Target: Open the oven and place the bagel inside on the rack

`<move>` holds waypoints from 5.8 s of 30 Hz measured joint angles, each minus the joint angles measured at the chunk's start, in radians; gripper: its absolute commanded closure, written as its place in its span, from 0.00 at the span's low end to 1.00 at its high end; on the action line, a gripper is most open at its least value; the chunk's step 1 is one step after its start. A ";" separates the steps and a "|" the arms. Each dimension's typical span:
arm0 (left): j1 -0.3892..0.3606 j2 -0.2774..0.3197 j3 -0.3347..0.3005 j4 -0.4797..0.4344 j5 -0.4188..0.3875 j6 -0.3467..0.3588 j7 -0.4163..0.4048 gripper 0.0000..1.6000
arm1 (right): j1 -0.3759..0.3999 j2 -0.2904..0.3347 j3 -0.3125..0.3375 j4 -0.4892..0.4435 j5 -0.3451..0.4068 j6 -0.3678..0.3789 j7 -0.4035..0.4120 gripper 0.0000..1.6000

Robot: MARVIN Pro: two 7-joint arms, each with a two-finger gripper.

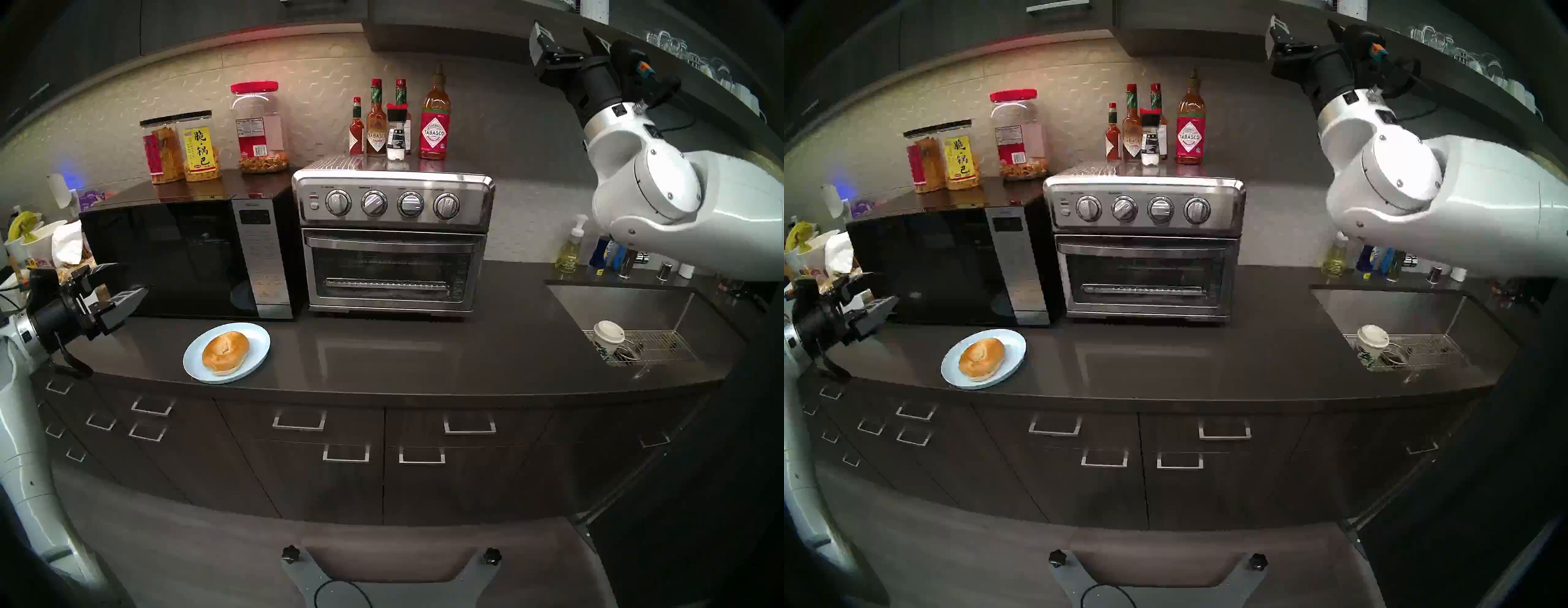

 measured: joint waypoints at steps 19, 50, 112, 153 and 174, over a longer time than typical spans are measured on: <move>-0.003 0.000 0.000 -0.001 0.000 0.000 -0.001 0.00 | 0.104 -0.035 0.047 0.011 0.369 0.362 0.250 0.00; -0.004 0.000 -0.001 -0.002 0.000 0.002 -0.003 0.00 | 0.362 0.161 -0.072 -0.031 0.332 0.993 0.830 0.00; -0.004 -0.002 -0.003 -0.006 0.000 0.011 -0.003 0.00 | 0.256 0.168 -0.116 -0.578 0.235 1.019 0.456 0.00; -0.005 -0.002 -0.004 -0.006 0.001 0.012 -0.004 0.00 | -0.030 -0.240 -0.078 -0.333 0.033 0.871 0.225 1.00; -0.005 -0.002 -0.004 -0.006 0.002 0.012 -0.004 0.00 | 0.023 -0.162 -0.151 -0.380 -0.041 0.850 0.357 1.00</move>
